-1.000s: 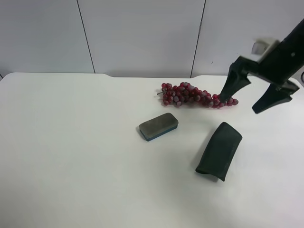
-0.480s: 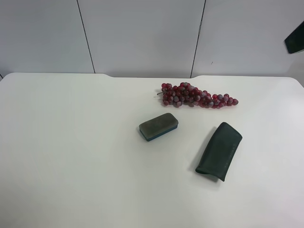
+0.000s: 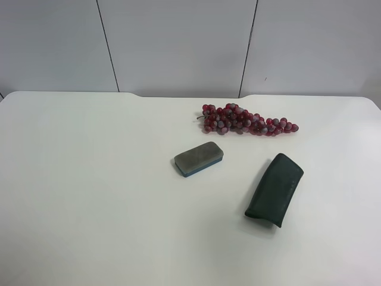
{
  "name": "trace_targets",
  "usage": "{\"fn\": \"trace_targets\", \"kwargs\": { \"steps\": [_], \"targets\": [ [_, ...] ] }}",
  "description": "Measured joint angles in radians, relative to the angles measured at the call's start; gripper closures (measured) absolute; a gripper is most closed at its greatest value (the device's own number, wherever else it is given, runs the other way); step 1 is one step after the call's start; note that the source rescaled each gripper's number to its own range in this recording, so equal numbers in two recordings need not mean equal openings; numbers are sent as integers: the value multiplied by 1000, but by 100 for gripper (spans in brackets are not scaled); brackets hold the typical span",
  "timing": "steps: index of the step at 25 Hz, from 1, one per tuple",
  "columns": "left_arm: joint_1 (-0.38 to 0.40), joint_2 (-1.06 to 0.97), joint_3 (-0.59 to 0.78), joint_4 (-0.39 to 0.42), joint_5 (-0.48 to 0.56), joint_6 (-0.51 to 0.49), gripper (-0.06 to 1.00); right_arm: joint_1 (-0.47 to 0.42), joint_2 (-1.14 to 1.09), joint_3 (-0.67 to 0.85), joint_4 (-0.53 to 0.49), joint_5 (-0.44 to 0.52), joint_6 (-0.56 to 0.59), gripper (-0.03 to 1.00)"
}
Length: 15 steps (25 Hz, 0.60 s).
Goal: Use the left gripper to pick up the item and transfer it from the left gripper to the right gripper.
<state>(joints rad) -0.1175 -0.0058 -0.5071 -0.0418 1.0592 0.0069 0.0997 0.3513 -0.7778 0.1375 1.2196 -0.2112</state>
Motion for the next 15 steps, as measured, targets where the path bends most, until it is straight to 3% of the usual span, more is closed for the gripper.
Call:
{"fn": "trace_targets", "kwargs": {
  "steps": [6, 15],
  "targets": [
    [0, 0, 0, 0, 0, 0, -4, 0, -192, 176, -5, -59, 34, -3],
    [1, 0, 0, 0, 0, 0, -4, 0, -286, 270, -6, -141, 58, -3]
  ]
}}
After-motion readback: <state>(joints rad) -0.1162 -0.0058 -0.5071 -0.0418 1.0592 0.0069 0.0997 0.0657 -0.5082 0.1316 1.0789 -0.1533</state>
